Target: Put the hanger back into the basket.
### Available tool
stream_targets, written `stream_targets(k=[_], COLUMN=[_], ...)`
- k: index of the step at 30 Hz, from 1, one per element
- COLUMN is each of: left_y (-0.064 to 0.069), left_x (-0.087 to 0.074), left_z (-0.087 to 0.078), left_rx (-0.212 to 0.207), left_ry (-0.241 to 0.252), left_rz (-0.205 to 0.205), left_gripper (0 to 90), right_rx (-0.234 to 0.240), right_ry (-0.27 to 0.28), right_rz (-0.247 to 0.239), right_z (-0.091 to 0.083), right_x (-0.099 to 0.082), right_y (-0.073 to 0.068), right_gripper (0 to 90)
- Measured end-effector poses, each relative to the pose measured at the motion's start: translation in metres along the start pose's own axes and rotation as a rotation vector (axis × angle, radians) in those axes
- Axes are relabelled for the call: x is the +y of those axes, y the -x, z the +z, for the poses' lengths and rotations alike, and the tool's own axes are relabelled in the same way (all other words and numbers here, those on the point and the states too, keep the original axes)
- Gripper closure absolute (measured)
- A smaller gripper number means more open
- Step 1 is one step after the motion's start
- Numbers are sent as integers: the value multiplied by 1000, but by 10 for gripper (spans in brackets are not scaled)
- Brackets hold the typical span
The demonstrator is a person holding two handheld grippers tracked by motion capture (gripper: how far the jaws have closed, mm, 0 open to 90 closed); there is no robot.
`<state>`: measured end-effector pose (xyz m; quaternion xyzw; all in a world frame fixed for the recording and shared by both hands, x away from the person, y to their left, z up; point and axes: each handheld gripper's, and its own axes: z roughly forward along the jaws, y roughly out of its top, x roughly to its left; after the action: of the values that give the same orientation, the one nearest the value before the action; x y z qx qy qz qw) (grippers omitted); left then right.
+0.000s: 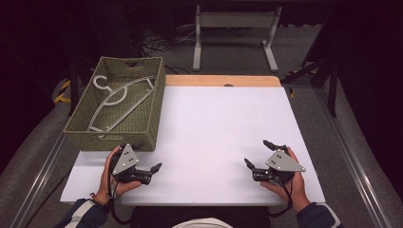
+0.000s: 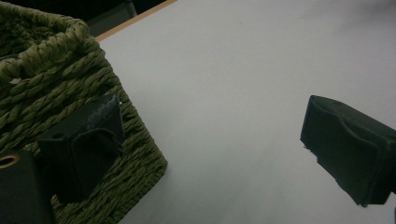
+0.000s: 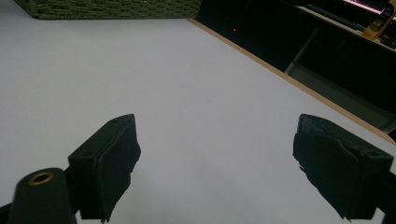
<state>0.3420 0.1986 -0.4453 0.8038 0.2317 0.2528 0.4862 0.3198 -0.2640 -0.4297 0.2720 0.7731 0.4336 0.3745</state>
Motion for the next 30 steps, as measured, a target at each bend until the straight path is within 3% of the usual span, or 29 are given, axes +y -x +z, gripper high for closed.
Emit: stream_targets(k=[30], left_y=[0], left_x=[0], left_z=[2], left_rx=[-5], left_ry=[-16], left_rz=[2], left_gripper=[70], right_rx=[3], right_ry=[6], right_rz=[-4], right_z=[-2], right_x=[3], right_y=[-2], right_gripper=[149])
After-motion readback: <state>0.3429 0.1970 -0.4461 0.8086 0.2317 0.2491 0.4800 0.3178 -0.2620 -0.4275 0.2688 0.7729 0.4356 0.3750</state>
